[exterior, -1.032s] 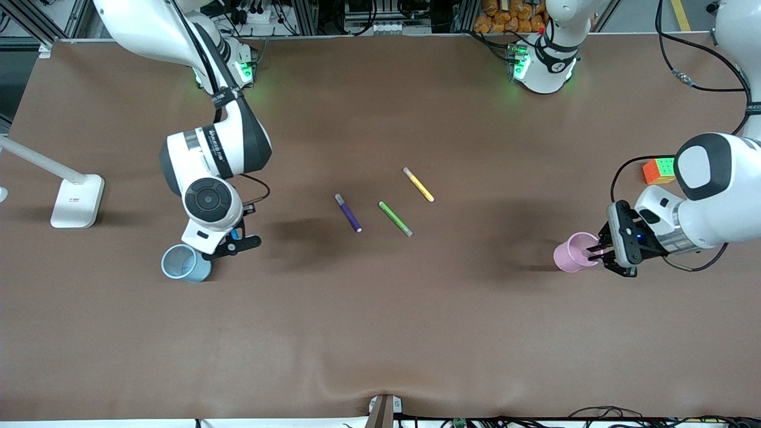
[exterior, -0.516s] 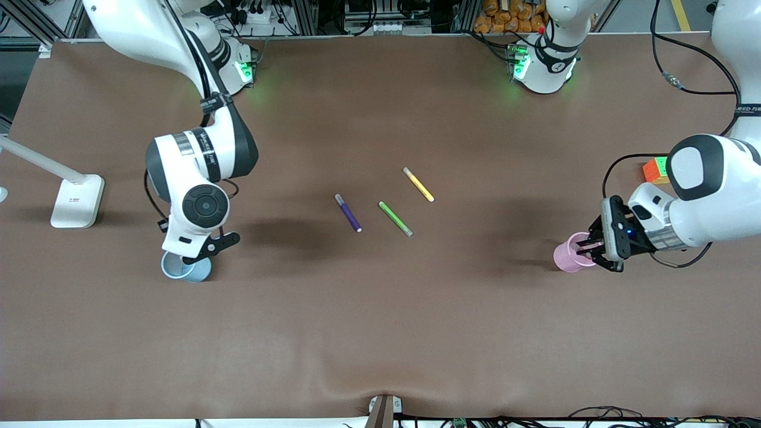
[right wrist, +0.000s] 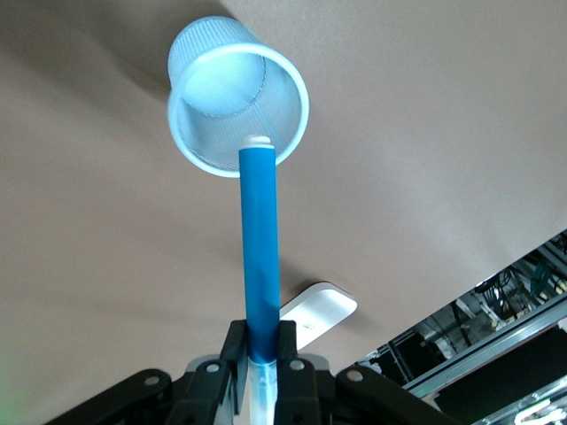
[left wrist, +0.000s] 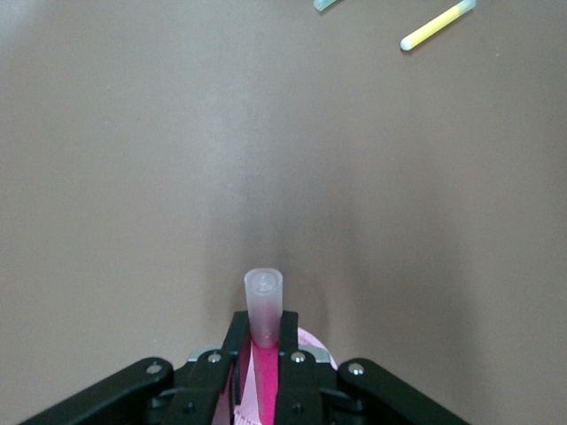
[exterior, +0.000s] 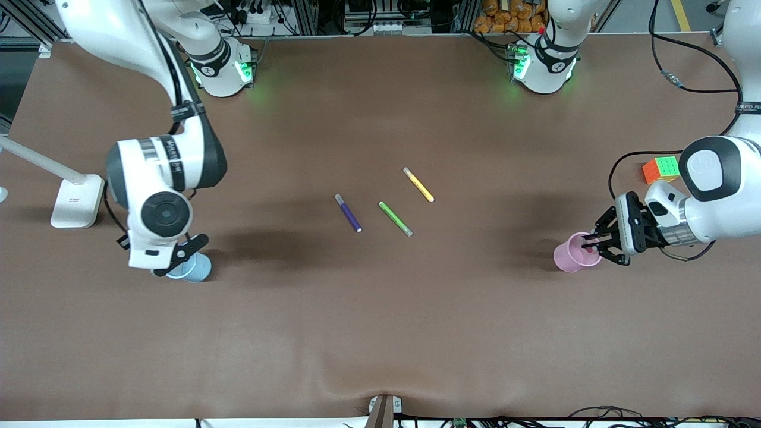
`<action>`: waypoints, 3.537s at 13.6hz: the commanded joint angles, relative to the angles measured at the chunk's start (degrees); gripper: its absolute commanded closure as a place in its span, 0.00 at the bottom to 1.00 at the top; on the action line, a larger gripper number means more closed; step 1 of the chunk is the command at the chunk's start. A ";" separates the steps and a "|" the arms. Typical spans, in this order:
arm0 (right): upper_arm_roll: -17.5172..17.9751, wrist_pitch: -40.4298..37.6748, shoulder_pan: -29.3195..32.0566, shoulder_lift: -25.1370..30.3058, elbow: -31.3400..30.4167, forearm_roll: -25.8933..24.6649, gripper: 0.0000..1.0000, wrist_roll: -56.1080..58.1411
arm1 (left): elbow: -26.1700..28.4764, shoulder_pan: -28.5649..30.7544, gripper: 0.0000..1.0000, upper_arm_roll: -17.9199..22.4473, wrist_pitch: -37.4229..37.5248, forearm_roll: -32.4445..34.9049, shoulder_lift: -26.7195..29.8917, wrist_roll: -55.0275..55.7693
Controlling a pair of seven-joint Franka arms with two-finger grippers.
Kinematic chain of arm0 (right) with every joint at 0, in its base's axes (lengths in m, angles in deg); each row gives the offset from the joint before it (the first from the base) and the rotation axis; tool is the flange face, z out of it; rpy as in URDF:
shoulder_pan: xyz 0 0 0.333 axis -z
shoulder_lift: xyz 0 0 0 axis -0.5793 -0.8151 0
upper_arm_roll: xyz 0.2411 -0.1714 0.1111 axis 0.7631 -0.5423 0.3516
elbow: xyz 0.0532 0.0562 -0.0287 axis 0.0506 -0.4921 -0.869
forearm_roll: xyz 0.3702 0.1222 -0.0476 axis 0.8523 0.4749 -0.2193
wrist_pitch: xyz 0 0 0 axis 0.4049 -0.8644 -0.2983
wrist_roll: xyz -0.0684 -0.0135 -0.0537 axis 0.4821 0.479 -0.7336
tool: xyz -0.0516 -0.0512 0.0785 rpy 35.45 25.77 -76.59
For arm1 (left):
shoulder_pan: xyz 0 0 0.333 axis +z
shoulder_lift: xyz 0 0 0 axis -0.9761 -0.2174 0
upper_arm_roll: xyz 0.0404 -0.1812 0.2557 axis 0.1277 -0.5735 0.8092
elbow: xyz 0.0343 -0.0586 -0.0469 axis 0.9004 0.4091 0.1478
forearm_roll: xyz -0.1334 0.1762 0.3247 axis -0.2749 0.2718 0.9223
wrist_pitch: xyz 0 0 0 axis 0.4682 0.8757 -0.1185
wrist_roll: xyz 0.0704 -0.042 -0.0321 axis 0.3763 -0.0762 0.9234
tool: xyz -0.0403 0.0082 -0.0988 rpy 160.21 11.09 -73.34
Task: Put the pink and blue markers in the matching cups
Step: 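Lower the pink marker into the pink cup while the right gripper lowers blue, then open the left gripper over the pink cup while the right gripper releases blue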
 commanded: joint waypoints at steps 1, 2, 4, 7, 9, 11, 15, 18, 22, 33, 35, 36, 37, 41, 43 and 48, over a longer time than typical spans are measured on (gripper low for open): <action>0.79 -0.23 0.79 -0.91 1.16 -0.96 1.00 1.94 | 0.78 0.85 1.00 -0.58 0.07 -2.74 -0.62 -3.23; 0.97 0.03 2.44 -0.91 1.16 -0.09 1.00 1.59 | 1.30 1.37 1.00 -0.58 0.07 -3.36 -1.05 -3.76; 0.80 0.21 4.91 -0.82 1.51 6.73 1.00 1.15 | 1.49 1.99 1.00 -0.58 0.07 -4.50 -1.93 -5.69; 0.88 -0.23 6.59 -0.56 1.42 9.76 1.00 -2.89 | 1.40 3.04 1.00 -0.58 0.07 -4.77 -2.72 -5.96; 0.88 -0.49 7.11 -0.56 1.34 10.99 1.00 -5.09 | 1.40 3.22 1.00 -0.58 0.16 -4.86 -3.08 -5.96; 0.97 0.03 6.60 -0.91 1.07 10.30 1.00 -3.87 | 1.40 3.57 1.00 -0.50 0.16 -6.78 -3.43 -6.05; 1.06 0.65 5.80 -2.49 1.07 7.75 1.00 -0.97 | 0.96 4.45 1.00 -0.50 0.51 -8.10 -5.01 -8.85; 1.06 1.00 5.62 -4.51 0.90 4.42 1.00 -0.26 | 1.05 4.80 0.95 -0.50 0.60 -8.20 -5.45 -9.21; 1.06 1.09 4.05 -6.88 1.07 2.30 1.00 -0.26 | 0.78 5.59 0.00 -0.58 1.21 -9.42 -5.28 -9.91; 1.14 5.05 0.09 -11.45 1.42 -8.59 1.00 4.04 | -5.02 4.28 0.00 -1.72 12.11 -7.06 0.52 14.04; 1.15 5.05 -0.70 -11.90 1.51 -10.36 1.00 4.04 | -5.89 4.10 0.00 -3.03 12.29 -3.38 1.57 23.70; 1.15 5.13 -0.88 -11.90 1.51 -10.45 0.88 4.04 | -7.12 4.10 0.00 -3.74 12.90 -2.23 1.58 28.71; 1.15 5.31 -1.14 -11.90 1.51 -10.54 0.20 4.04 | -8.69 3.75 0.00 -3.83 14.04 -1.53 1.40 33.37; 1.15 4.70 -1.32 -11.28 2.21 -10.19 0.00 4.04 | -13.62 0.33 0.00 -3.83 18.26 3.57 1.49 53.83; 1.15 4.43 -1.14 -10.24 2.57 -9.57 0.00 3.96 | -16.69 -1.34 0.00 -3.92 21.15 6.81 1.58 64.65; 1.06 3.03 0.17 -3.56 2.48 -2.30 0.00 3.52 | -23.12 -3.90 0.00 -3.84 27.41 15.00 1.75 85.07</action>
